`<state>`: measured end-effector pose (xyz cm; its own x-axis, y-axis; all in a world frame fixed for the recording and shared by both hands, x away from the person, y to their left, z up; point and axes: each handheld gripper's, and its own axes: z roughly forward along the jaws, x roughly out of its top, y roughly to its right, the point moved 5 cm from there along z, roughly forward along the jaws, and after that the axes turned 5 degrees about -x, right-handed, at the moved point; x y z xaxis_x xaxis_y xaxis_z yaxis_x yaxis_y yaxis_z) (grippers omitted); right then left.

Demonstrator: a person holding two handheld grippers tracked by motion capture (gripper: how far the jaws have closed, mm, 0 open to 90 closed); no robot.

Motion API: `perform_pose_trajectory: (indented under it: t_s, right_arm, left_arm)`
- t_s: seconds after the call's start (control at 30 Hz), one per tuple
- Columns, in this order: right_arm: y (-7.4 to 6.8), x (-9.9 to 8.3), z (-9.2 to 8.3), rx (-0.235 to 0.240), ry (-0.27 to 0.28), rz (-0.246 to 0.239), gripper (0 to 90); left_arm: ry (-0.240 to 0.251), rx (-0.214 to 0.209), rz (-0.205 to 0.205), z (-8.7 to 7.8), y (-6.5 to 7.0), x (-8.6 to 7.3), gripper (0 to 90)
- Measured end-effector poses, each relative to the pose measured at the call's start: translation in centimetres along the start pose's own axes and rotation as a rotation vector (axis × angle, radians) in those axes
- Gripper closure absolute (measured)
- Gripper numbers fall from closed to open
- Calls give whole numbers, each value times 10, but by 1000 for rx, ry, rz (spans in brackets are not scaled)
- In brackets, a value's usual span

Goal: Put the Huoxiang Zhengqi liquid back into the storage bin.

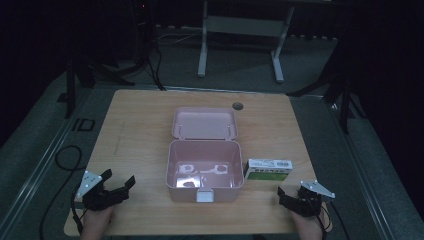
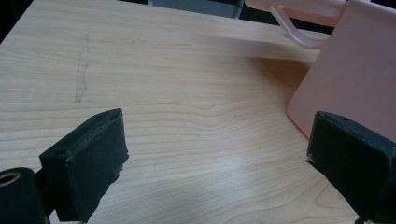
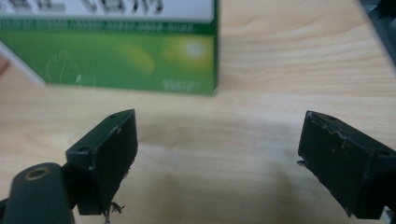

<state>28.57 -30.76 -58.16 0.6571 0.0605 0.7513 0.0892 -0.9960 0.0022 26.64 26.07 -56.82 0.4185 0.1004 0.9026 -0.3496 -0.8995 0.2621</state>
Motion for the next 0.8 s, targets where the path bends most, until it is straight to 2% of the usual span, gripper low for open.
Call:
perform_pose_trajectory:
  t_s: [0.07, 0.13, 0.2, 0.33, 0.4, 0.47, 0.5, 0.57, 0.73, 0.8]
  right_arm:
    - [-4, 0, 3, 27, -42, -19, 122]
    - [-7, 1, 4, 18, -73, -72, 125]
    - [-8, 2, 3, 33, -91, -85, 130]
    - [-11, 6, 0, 56, -138, -167, 134]
    - [-12, 8, -2, 88, -184, -207, 134]
    - [-12, 10, -4, 94, -213, -238, 138]
    - [-12, 11, -4, 101, -231, -255, 138]
    - [-11, 13, -6, 111, -268, -296, 141]
    - [-12, 18, -10, 159, -339, -376, 145]
    - [-12, 19, -11, 160, -362, -424, 152]
  left_arm:
    - [0, 0, -4, 0, 0, 0, 50]
    - [1, -2, -6, 1, 0, 0, 51]
    - [6, -4, -4, 0, 0, 1, 50]
    - [2, -6, -8, 2, -2, 0, 53]
    - [-5, -4, -5, 4, -2, 0, 53]
    - [-4, -7, -6, 4, -3, 0, 53]
    - [-3, -11, -14, 3, -3, 0, 52]
    - [14, -43, -60, 1, -1, 2, 53]
    - [12, -65, -38, 1, 7, 1, 52]
    - [5, -63, -30, 2, 8, 1, 52]
